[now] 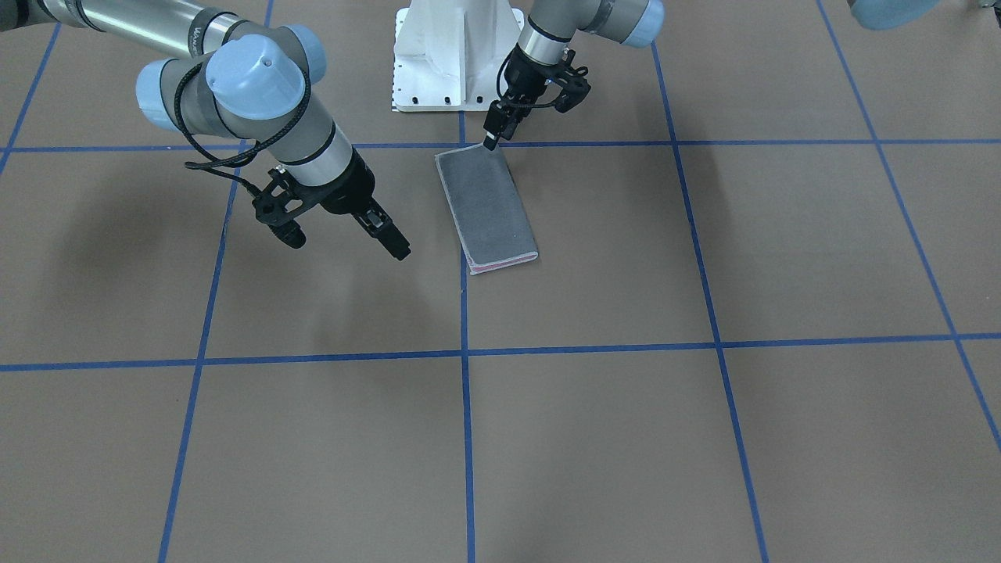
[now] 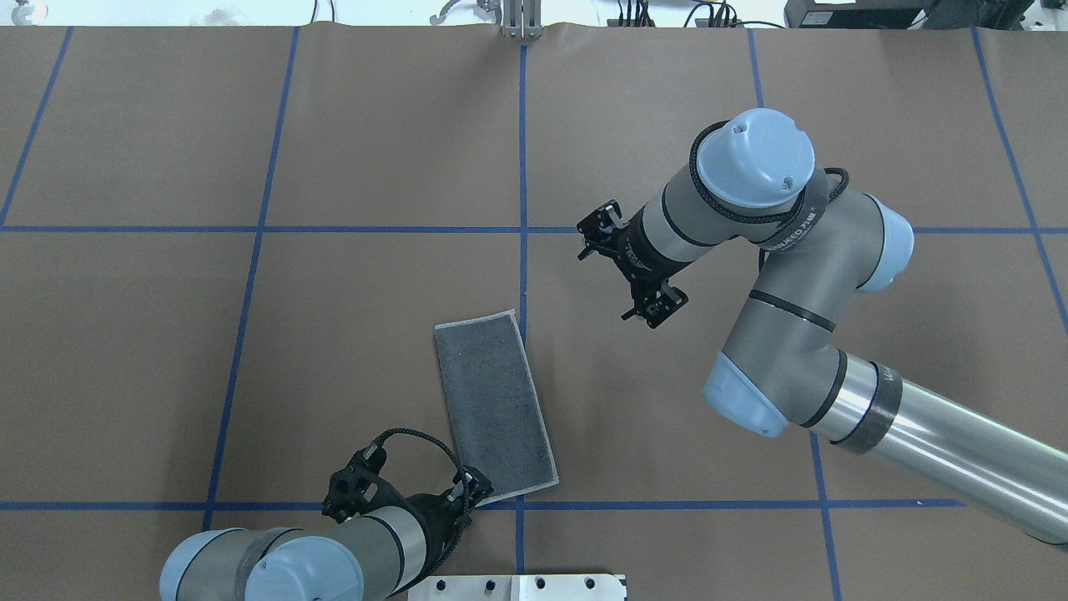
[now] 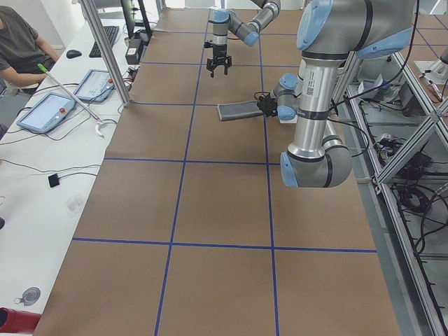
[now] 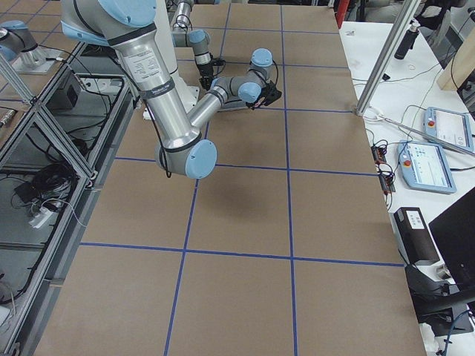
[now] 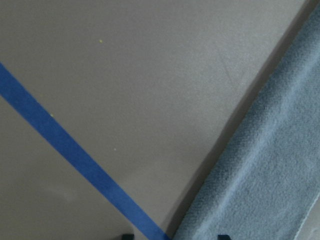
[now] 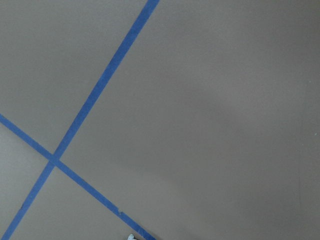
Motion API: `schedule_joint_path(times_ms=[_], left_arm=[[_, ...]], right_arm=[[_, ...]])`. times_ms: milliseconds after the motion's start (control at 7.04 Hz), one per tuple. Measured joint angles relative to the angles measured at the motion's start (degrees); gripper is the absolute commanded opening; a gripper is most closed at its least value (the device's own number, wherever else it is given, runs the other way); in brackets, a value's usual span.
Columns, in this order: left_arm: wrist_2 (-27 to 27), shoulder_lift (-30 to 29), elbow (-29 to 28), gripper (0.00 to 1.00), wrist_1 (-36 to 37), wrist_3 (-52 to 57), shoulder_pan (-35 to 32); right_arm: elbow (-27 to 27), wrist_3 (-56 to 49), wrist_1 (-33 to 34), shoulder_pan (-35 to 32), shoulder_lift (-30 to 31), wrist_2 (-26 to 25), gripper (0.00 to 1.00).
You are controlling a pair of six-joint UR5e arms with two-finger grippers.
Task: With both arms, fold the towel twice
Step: 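Lower the left gripper and pinch the strip's end nearest the robot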
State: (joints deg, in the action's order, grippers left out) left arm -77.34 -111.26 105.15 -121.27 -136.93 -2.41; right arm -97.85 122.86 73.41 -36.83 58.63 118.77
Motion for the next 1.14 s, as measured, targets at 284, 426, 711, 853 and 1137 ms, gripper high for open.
schedule_joint_path(times_ms=[284,426,711,853,1137], left_arm=[[0.00,-0.17,-0.02,0.00,0.02,0.03,-0.16],[-0.02,-0.19,-0.02,0.00,0.04,0.06,-0.23],[-0.36,0.04,0.99,0.00,0.02,0.83,-1.00],[-0.87,0.47,2.05,0.00,0.04,1.86,-1.76],[-2.76,1.88,2.92,0.00,0.00,5.87,-3.47]], right_arm=[[0.11,0.01,0.00,0.14,0.09,-0.02,1.00],[0.22,0.01,-0.01,0.29,0.13,-0.02,1.00],[0.30,0.01,-0.02,0.44,0.08,-0.02,1.00],[0.34,0.01,-0.02,0.46,0.06,-0.03,1.00],[0.37,-0.05,-0.02,0.45,0.23,-0.03,1.00]])
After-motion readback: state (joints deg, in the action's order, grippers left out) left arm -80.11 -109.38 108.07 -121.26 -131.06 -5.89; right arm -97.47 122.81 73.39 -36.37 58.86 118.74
